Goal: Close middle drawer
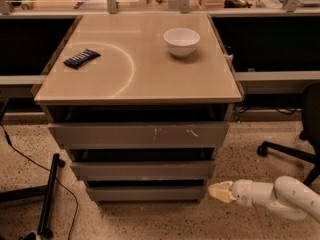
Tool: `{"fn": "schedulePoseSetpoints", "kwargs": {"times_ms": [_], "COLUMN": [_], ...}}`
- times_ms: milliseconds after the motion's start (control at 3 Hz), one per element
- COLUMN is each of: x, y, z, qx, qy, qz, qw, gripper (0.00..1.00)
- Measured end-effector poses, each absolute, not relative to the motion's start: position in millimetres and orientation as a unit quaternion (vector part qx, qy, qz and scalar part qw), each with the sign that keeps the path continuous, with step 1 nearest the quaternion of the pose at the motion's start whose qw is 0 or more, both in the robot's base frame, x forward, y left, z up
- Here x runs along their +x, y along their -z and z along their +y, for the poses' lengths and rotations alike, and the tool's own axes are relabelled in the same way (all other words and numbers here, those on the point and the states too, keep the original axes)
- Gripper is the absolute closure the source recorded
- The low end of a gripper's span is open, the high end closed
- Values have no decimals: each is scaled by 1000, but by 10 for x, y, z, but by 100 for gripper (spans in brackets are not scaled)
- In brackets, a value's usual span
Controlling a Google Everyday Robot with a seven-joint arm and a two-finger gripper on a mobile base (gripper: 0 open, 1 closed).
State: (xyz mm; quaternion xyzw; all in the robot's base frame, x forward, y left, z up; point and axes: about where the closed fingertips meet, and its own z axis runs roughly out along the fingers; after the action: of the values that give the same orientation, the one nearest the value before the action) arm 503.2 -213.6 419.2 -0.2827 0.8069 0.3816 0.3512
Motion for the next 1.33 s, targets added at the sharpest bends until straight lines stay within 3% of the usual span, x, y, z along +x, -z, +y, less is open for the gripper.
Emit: {"fn": "schedulePoseSetpoints", "kwargs": {"times_ms": [333,1333], "x": [4863,4885], "y": [-4154,-4159], "z": [-1991,-2001], "qx": [-284,-284], "qy": [-395,-394], "qz": [807,807], "qw": [334,336], "gripper": [82,13]}}
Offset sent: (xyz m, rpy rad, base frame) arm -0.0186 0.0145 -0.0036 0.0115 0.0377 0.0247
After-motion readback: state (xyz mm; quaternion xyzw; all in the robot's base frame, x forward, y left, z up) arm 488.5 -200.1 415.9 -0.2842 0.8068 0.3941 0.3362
